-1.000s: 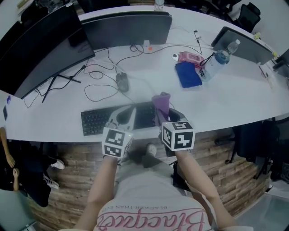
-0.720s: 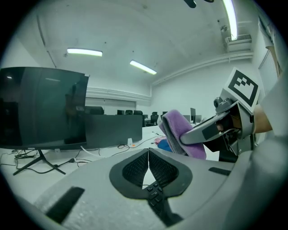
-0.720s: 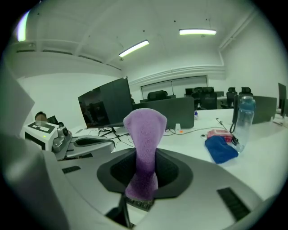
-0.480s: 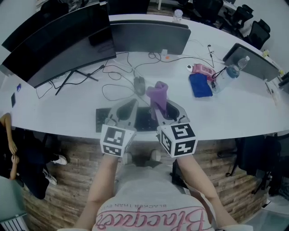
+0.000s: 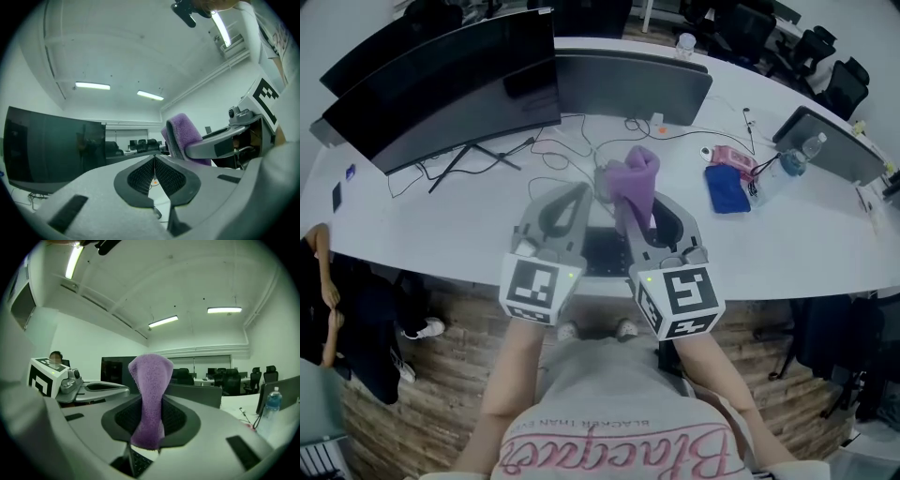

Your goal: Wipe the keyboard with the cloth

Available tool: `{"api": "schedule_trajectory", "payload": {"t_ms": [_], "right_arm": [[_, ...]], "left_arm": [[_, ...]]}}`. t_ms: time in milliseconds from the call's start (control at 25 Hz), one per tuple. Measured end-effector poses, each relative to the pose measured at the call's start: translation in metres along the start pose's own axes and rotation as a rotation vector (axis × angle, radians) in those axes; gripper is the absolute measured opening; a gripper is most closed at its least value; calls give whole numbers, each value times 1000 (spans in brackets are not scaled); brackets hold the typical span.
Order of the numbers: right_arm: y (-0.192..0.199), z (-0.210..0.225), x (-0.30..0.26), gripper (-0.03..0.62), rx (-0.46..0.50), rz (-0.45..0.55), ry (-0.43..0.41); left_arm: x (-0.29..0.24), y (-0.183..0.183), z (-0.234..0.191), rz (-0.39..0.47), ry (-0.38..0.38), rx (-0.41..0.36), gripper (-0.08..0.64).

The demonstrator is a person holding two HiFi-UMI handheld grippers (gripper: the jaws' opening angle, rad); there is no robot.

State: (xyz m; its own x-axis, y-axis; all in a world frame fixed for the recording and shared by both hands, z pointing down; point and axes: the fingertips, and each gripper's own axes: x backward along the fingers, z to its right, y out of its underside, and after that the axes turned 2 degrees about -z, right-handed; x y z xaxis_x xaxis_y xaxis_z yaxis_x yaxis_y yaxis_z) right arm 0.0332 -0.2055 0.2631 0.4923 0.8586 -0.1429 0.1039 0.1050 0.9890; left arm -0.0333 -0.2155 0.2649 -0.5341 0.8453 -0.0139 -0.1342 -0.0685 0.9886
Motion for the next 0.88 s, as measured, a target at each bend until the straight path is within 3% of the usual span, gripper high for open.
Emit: {"api": "schedule_trajectory", "payload": {"t_ms": [320, 880], "right_arm": [[-18, -13, 0, 92, 84, 61, -7], [-31, -22, 4, 91, 69, 138, -22]], "left_arm": [[10, -35, -5, 92, -28, 3, 6], [17, -50, 0, 141, -20, -42, 6]]}}
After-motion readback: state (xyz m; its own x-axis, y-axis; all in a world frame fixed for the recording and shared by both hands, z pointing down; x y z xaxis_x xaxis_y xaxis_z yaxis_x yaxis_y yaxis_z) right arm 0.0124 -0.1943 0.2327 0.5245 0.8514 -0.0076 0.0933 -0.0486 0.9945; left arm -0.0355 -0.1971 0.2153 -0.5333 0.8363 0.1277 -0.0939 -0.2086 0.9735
